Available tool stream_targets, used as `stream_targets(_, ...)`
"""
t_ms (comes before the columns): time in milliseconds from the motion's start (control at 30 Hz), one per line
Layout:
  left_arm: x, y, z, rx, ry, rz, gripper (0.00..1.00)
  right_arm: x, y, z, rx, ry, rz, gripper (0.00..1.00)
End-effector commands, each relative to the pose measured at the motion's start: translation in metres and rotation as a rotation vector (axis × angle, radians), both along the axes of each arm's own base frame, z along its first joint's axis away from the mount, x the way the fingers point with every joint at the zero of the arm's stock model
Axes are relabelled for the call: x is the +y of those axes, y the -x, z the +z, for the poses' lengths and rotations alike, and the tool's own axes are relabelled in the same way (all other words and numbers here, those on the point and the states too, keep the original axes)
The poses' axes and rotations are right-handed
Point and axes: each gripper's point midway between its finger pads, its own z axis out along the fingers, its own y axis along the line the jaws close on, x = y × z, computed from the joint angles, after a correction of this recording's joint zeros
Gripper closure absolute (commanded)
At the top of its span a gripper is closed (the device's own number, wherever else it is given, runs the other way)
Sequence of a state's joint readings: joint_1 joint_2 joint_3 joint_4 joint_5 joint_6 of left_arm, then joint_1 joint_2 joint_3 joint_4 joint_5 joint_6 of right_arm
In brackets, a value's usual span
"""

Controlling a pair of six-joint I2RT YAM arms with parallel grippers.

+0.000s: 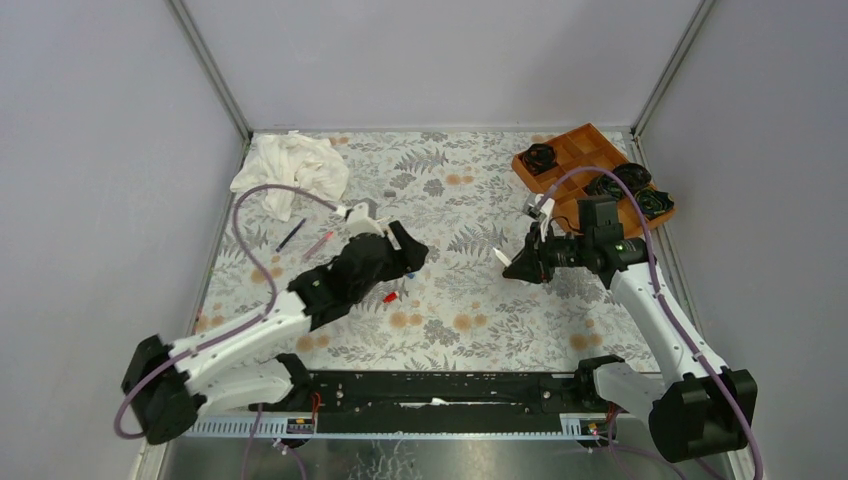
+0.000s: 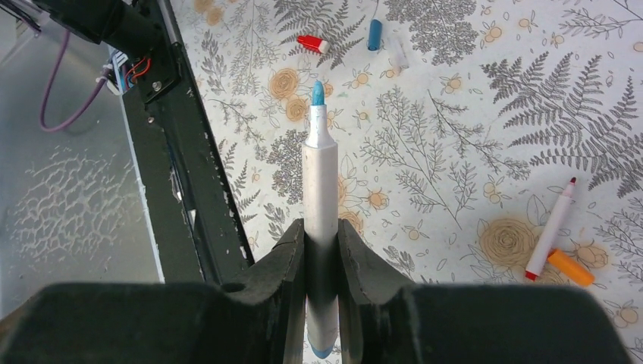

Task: Insert the pens into the pen caps
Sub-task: Insert the pen cap onto the pen.

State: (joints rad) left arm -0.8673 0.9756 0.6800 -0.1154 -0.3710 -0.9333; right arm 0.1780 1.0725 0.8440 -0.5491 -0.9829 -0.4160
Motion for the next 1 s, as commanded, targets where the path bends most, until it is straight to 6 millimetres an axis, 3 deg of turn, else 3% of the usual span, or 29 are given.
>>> stream_targets(0, 0.001, -0.012, -0.039, 0.121, -0.289, -0.093, 0.31, -0.006, -0.009, 0.011, -0.049, 0.016, -0.026, 1.00)
stream_targets(100, -0.004, -0.016, -0.046, 0.075, -0.585, -0.364, 0.42, -0.006, -0.007, 0.013, -0.049, 0.007, -0.024, 1.00)
stream_targets(233, 0.002, -0.023, -0.061, 0.026, -0.930, -0.673, 0.35, -0.006, -0.006, 0.016, -0.057, 0.002, -0.015, 1.00)
stream_targets(400, -0.003, -0.014, -0.089, 0.034, -1.055, -1.096, 0.35, -0.007, -0.005, 0.017, -0.053, -0.001, -0.020, 1.00)
stream_targets(533, 0.013, -0.030, -0.113, 0.029, -1.234, -1.176, 0.36, -0.009, -0.005, 0.020, -0.050, -0.016, -0.022, 1.00)
stream_targets(667, 0.014, -0.032, -0.125, -0.066, -1.292, -1.294, 0.34, -0.009, -0.004, 0.020, -0.043, -0.022, -0.018, 1.00)
stream_targets(800, 0.006, -0.031, -0.133, -0.177, -1.213, -1.410, 0.34, -0.010, -0.005, 0.022, -0.041, -0.026, -0.020, 1.00)
stream_targets(967, 0.012, -0.039, -0.150, -0.158, -1.190, -1.494, 0.34, -0.012, -0.005, 0.023, -0.043, -0.033, -0.028, 1.00)
